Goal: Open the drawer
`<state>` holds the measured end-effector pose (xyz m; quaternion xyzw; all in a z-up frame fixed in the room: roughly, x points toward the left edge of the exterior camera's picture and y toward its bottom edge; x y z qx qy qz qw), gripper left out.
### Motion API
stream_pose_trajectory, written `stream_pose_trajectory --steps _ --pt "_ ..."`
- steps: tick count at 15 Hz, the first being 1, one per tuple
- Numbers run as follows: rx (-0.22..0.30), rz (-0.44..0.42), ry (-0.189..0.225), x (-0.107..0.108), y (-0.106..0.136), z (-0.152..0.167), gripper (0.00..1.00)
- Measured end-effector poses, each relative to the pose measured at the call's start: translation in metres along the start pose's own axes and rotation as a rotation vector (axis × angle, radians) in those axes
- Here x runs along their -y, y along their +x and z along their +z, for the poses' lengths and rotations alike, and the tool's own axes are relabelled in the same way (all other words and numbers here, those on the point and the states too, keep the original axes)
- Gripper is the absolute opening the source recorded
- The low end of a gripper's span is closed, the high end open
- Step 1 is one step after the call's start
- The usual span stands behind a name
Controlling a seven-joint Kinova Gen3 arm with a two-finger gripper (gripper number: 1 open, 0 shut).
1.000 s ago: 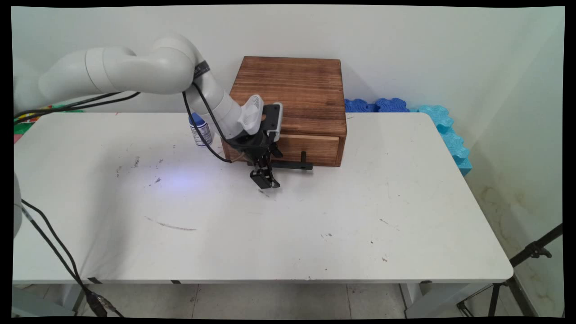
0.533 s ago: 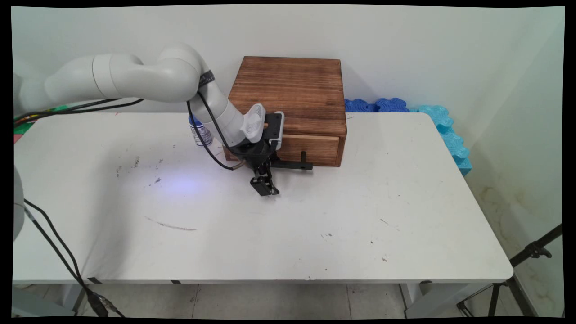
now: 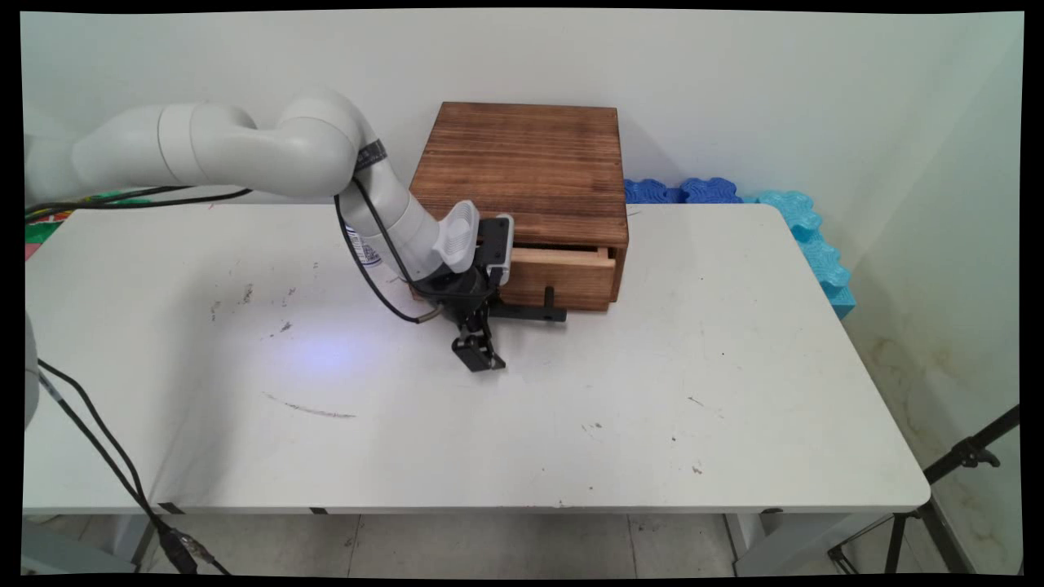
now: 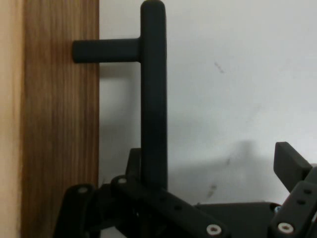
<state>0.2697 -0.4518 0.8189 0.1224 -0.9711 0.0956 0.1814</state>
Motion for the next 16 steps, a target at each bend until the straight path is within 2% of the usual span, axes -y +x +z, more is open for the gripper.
stream_pose_trajectory --steps 16 --pt "-0.017 -0.034 -0.073 -0.07 -0.003 -0.023 1.0"
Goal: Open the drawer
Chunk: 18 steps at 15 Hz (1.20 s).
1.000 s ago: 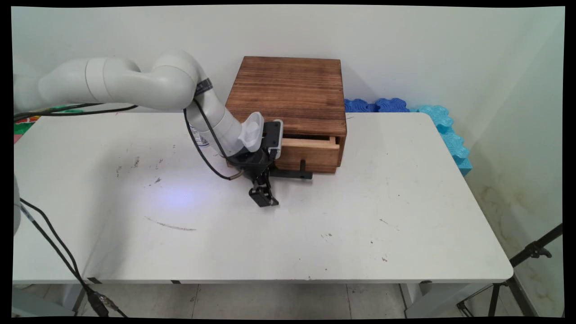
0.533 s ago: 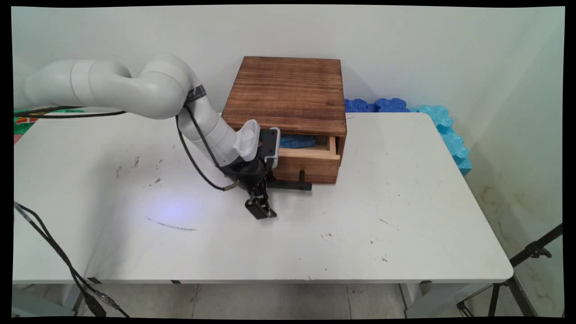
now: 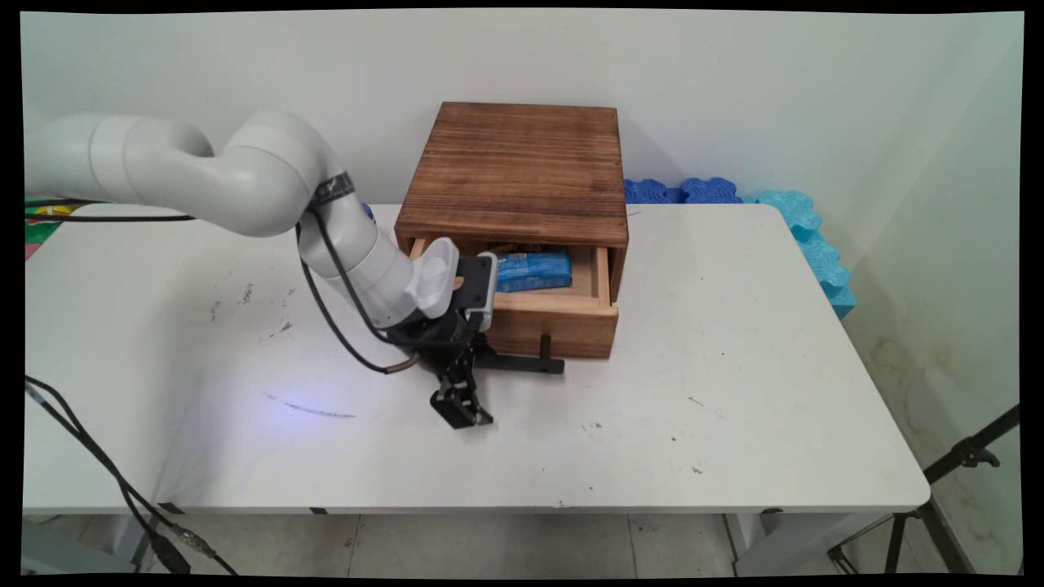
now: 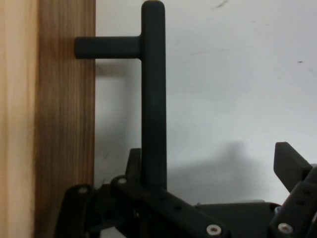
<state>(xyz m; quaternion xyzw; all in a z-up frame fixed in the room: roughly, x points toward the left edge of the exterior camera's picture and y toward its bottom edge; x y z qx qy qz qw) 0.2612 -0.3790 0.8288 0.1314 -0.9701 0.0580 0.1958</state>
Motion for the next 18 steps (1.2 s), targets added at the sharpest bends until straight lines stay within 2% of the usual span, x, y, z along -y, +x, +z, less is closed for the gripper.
stream_pose_trajectory --steps 18 --pt "-0.024 0.003 -0.074 -0.078 -0.012 -0.021 1.0"
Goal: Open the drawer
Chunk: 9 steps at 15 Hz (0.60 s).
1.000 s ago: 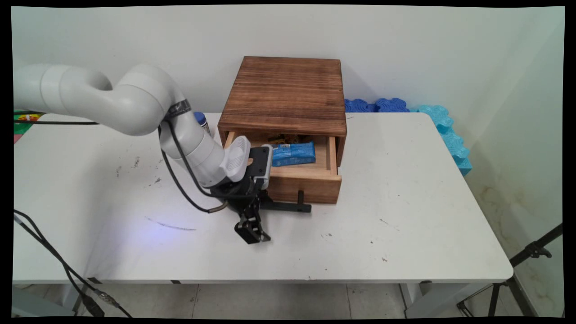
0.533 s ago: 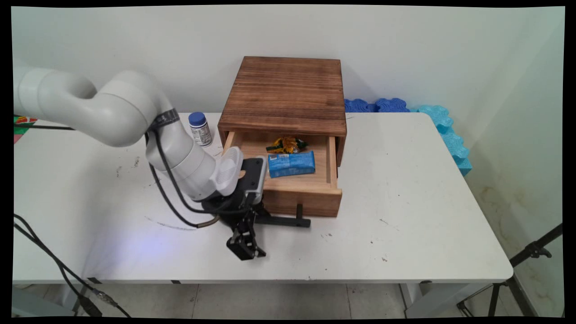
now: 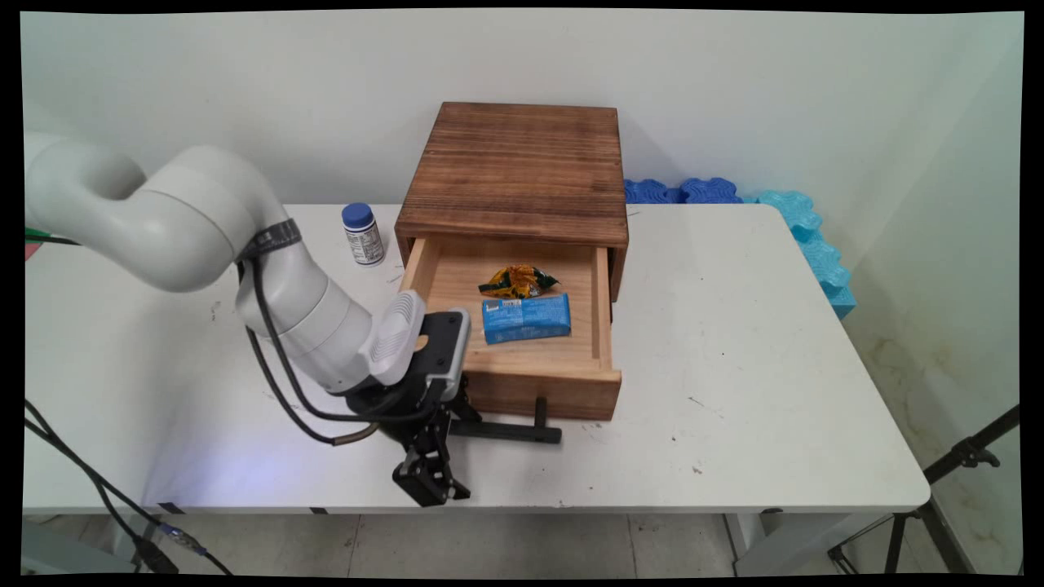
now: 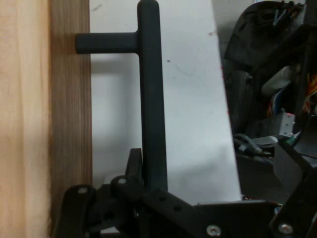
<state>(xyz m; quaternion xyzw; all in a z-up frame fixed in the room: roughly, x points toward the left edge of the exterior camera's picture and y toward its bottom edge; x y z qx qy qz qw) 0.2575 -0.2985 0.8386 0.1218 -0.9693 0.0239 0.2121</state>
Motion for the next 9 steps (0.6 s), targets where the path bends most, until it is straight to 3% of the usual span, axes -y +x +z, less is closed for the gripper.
stream_pose_trajectory --steps 9 --pt "-0.006 -0.014 -0.033 -0.03 -0.002 -0.005 1.0"
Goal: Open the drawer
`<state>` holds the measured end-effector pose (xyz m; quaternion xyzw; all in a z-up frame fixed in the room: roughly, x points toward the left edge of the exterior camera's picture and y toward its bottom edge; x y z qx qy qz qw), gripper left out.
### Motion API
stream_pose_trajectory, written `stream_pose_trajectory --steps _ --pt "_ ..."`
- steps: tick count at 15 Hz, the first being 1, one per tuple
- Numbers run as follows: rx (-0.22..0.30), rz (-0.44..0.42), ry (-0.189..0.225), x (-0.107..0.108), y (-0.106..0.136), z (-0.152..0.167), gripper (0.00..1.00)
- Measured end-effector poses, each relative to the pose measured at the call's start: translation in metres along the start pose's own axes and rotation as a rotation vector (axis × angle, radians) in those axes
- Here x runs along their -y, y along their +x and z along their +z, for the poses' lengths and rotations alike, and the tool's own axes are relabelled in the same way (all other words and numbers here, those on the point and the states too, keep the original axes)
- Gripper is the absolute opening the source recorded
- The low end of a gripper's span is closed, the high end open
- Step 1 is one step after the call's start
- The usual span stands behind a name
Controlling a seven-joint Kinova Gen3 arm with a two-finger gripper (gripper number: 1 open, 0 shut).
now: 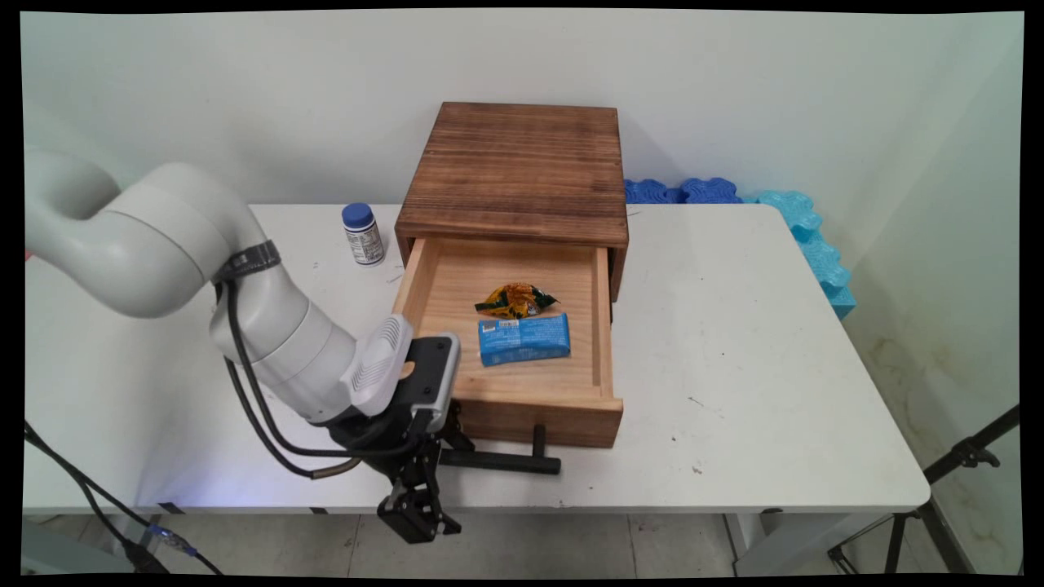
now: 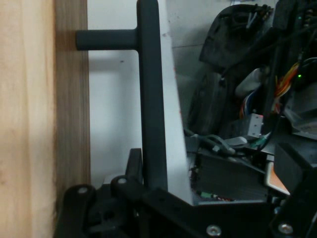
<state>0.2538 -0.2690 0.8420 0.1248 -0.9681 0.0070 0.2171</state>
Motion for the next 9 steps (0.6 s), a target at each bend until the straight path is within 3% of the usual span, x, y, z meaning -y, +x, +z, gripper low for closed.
stream_pose_trajectory --steps 9 --pt "-0.008 0.007 -0.016 -0.018 0.0 -0.003 1.0"
